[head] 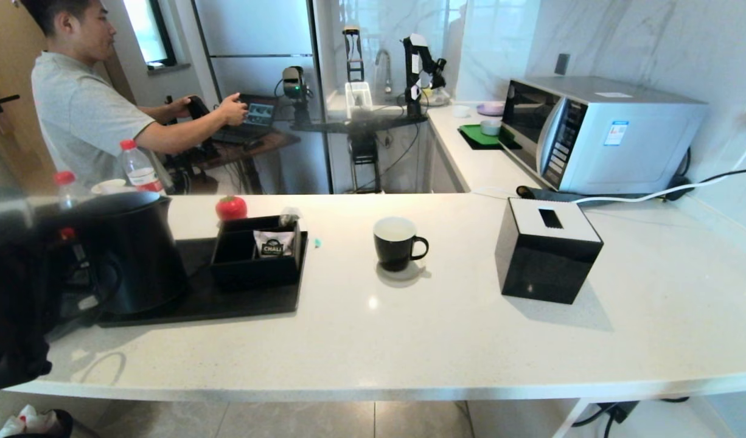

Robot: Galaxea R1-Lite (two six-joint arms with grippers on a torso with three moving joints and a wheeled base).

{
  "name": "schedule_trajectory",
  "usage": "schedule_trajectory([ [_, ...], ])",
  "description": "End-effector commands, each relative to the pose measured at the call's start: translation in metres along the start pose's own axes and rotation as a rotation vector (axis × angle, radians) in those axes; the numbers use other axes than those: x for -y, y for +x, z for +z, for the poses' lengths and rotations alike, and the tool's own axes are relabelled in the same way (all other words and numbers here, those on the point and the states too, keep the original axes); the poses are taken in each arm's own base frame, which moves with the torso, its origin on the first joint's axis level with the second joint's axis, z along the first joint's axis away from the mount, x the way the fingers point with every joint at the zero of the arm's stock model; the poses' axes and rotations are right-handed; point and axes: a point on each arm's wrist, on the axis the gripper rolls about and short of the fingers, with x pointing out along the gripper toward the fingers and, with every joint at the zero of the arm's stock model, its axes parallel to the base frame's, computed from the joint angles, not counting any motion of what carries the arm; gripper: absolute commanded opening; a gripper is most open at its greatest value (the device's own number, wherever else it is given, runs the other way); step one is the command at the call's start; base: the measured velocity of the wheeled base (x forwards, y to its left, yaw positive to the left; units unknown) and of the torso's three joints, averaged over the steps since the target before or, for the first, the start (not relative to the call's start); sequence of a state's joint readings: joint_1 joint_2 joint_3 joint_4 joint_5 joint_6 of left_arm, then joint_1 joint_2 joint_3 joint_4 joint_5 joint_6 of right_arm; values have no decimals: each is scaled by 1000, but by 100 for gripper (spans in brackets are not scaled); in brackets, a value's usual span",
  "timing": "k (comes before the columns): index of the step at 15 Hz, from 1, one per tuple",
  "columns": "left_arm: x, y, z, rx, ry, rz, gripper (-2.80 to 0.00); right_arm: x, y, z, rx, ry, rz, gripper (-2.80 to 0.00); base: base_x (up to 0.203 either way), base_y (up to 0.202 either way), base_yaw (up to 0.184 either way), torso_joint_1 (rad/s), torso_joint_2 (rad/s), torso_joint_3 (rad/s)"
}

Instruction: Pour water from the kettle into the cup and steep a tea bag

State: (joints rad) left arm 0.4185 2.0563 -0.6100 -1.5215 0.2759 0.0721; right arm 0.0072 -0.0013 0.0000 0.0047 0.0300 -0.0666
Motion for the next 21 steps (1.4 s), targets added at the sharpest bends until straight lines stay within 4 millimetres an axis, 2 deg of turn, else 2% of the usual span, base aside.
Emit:
schedule_trajectory([
  [1,4,7,-3,36,-10,-5,-280,0,0,0,-1,-1,1,-280,0,0,0,0,0,0],
  [10,25,10,-19,1,-52,-59,-280,0,0,0,-1,-1,1,-280,0,0,0,0,0,0],
  [16,29,21,-25,13,-57,-59,-280,0,0,0,-1,-1,1,-280,0,0,0,0,0,0],
  [21,30,21,-32,-6,-52,-58,-280,0,0,0,-1,-1,1,-280,0,0,0,0,0,0],
])
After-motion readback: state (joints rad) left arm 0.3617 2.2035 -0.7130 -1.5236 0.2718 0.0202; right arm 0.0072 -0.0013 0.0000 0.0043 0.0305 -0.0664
